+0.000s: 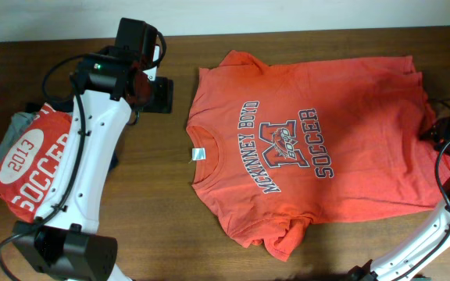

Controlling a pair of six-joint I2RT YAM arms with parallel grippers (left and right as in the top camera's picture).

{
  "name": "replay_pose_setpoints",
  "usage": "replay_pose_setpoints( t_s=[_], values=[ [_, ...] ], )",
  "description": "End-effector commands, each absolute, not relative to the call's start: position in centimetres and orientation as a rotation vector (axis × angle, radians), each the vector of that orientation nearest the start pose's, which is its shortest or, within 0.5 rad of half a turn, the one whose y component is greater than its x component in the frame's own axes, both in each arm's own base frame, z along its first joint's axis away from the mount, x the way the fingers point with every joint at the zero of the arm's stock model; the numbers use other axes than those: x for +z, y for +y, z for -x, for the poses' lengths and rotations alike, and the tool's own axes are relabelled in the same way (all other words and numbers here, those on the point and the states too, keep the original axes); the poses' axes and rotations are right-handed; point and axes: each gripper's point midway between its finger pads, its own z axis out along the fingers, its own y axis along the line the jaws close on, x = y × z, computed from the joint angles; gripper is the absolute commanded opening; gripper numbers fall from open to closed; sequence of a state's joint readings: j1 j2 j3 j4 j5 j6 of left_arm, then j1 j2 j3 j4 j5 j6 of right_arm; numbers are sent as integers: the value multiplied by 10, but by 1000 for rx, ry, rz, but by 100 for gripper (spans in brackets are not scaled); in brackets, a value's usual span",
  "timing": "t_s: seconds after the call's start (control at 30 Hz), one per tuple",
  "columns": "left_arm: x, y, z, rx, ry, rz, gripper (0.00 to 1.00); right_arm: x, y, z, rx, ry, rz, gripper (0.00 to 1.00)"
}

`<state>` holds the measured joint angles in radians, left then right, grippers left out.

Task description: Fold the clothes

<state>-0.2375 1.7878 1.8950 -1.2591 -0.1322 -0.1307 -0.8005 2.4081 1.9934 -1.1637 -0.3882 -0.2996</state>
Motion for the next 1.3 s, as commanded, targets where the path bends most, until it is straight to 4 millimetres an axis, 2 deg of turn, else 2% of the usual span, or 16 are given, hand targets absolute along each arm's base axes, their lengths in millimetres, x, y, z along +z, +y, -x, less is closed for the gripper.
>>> replay_pose_setpoints(
  t_s=[0.0, 0.17, 0.33, 0.4, 0.5, 0.6, 0.73, 0.83, 0.97, 1.1, 1.27],
  values=[
    [246, -74, -403, 76, 2671, -124, 73, 10, -282, -370, 533, 2816, -711, 56],
    [246, -74, -403, 76, 2671, -124, 73, 10, -282, -369, 536, 2817, -715, 48],
    [246, -74, -403, 76, 2670, -124, 73, 10, -282, -369, 535, 2817, -714, 31],
    [246, -74, -403, 76, 2670, -124, 73, 9, -284, -369, 523, 2820, -724, 16],
    [246, -74, -403, 77, 2671, -124, 73, 7, -289, -364, 470, 2839, -775, 5],
    [246, -74, -403, 77, 2671, -124, 73, 6, -291, -363, 463, 2837, -802, 4],
    [246, -74, -403, 76, 2671, -124, 73, 6, -312, -347, 309, 2857, -975, 4],
    [246, -74, -403, 76, 2671, -124, 73, 14, -333, -335, 181, 2825, -1110, 4],
    [246, -74, -404, 76, 2669, -123, 73, 31, -351, -327, 135, 2739, -1198, 4],
    [247, -75, -406, 73, 2659, -123, 73, 37, -359, -321, 124, 2713, -1218, 4],
    [248, -75, -407, 72, 2656, -122, 73, 38, -358, -322, 153, 2704, -1217, 4]
  ],
)
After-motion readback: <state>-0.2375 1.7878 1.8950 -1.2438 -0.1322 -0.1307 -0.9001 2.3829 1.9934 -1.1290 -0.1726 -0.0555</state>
